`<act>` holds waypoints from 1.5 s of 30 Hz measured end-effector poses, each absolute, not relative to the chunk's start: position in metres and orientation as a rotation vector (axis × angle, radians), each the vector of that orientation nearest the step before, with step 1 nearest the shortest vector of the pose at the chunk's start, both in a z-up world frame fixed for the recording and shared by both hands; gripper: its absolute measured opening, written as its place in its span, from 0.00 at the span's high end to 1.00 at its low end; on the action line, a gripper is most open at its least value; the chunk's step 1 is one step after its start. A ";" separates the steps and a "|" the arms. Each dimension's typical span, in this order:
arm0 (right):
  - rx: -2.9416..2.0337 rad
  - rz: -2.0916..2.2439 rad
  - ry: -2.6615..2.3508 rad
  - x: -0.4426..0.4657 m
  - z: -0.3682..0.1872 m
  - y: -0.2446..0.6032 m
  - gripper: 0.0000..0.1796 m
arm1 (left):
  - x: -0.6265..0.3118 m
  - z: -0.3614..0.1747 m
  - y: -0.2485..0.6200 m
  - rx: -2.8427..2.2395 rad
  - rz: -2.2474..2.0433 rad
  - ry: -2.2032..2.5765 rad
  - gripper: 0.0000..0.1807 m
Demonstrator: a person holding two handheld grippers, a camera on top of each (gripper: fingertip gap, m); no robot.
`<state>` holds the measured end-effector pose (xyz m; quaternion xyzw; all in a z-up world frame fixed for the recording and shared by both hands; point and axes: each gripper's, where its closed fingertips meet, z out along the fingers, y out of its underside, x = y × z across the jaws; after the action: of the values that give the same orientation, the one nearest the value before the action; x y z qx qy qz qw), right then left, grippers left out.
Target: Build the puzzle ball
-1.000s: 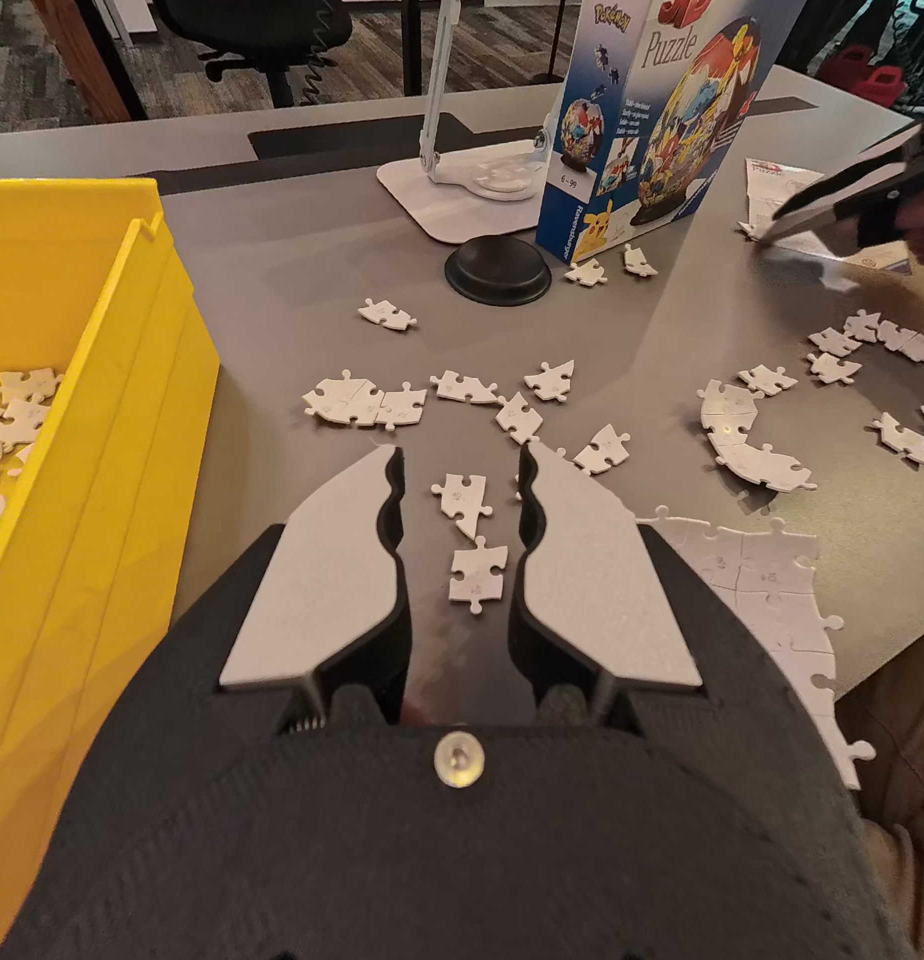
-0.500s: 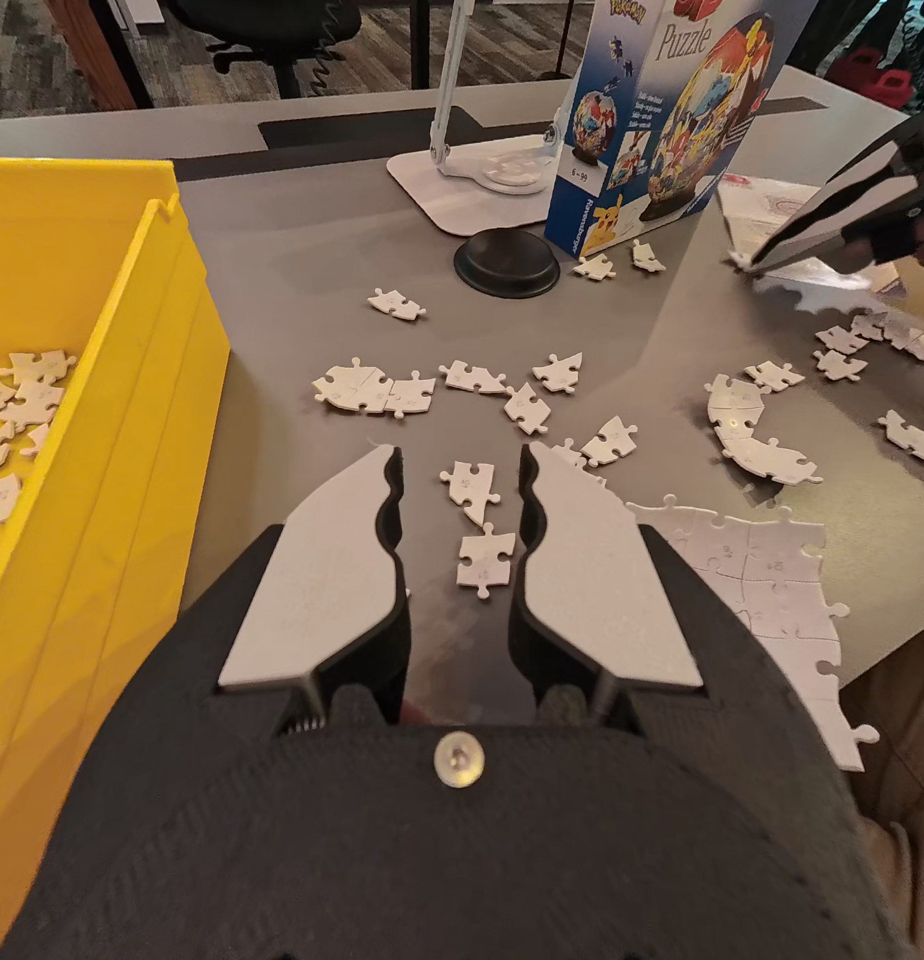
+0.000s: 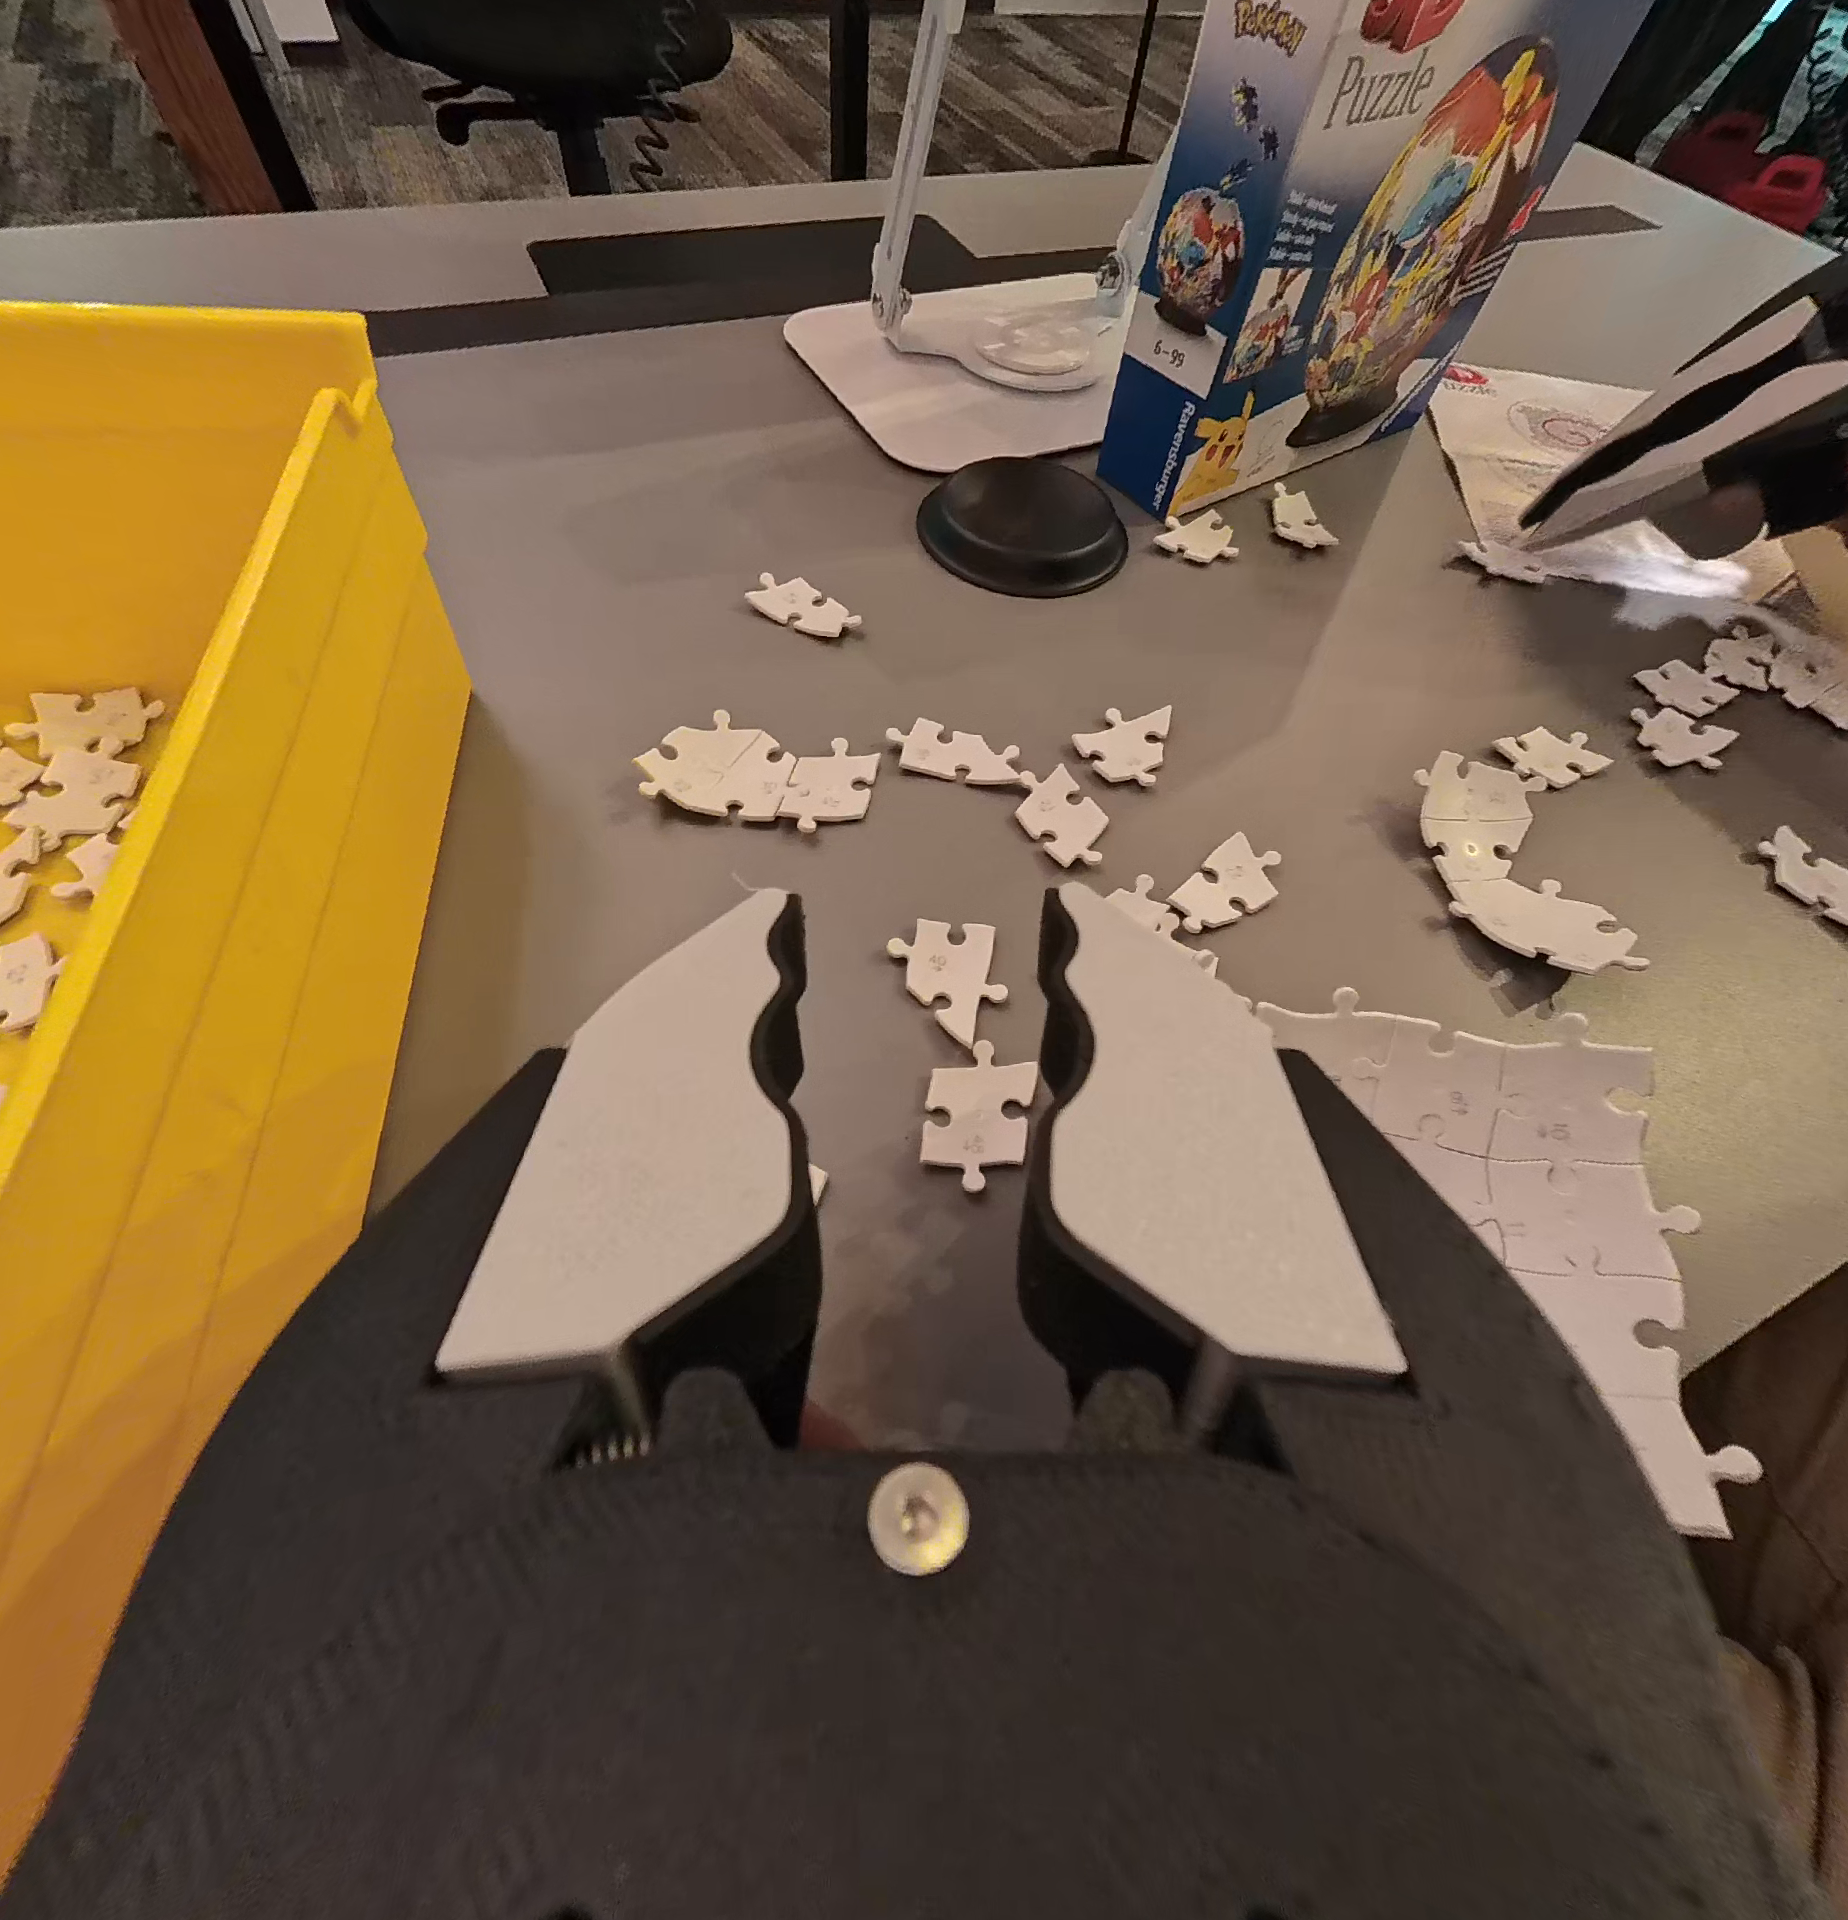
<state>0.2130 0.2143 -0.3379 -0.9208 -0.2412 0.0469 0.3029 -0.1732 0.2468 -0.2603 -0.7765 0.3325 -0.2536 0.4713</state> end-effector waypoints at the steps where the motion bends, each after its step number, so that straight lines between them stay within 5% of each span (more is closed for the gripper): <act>1: -2.428 0.121 -0.707 0.203 -0.339 0.214 0.97 | -0.173 -0.261 0.247 -1.903 -0.621 0.816 0.76; 9: -2.357 0.199 -0.874 0.154 -0.337 0.215 0.92 | -0.175 -0.262 0.247 -1.909 -0.617 0.814 0.76; 28: -2.475 -0.100 -0.391 0.275 -0.335 0.216 0.66 | -0.215 -0.234 0.264 -1.816 -0.331 0.710 0.78; 45: -2.423 -0.301 -0.217 0.319 -0.298 0.222 0.70 | -0.294 -0.221 0.275 -1.812 -0.191 0.444 0.76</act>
<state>0.3193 0.2217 -0.2978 -0.9302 -0.0833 -0.1154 0.3384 -0.2945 0.2746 -0.2205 -0.7788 0.1910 -0.0821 0.5918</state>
